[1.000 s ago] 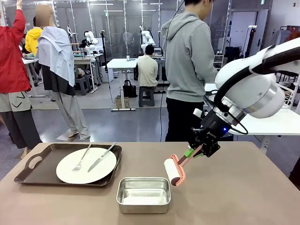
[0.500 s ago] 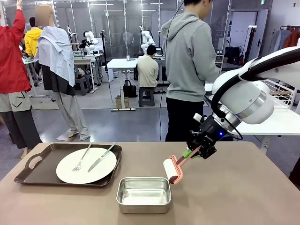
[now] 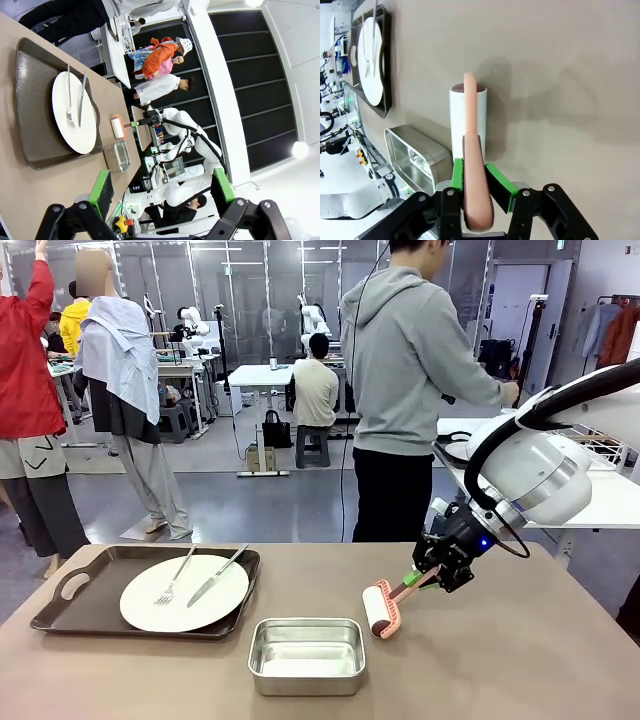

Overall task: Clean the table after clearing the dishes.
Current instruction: When the left (or right) Handle tray is removed, use the left hand (or right hand) to clean the left (or right) side of the table with the Lint Roller.

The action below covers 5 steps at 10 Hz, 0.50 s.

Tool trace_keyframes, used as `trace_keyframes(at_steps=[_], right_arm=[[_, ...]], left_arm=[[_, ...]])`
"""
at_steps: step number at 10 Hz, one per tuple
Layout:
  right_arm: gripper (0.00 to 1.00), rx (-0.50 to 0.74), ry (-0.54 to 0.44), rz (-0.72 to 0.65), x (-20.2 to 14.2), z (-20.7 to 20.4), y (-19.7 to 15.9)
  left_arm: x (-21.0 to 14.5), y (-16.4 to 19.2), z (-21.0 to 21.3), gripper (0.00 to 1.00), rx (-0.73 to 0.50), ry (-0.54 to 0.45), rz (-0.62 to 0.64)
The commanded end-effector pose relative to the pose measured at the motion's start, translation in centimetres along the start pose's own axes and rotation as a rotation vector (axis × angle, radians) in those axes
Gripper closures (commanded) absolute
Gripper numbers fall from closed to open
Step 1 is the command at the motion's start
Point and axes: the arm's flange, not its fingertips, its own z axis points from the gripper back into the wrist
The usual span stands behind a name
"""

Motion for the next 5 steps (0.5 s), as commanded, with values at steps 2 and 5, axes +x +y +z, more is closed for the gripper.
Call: trace_keyframes(at_steps=[2, 5], right_arm=[[0.77, -0.062, -0.045, 0.048, -0.7, -1.5, -0.9], [0.77, -0.079, -0.035, 0.029, -1.3, 1.0, -4.9]], left_arm=[[-0.2, -0.1, 0.3, 0.0, 0.014, 0.002, 0.008], [-0.2, -0.1, 0.3, 0.0, 0.014, 0.002, 0.008]])
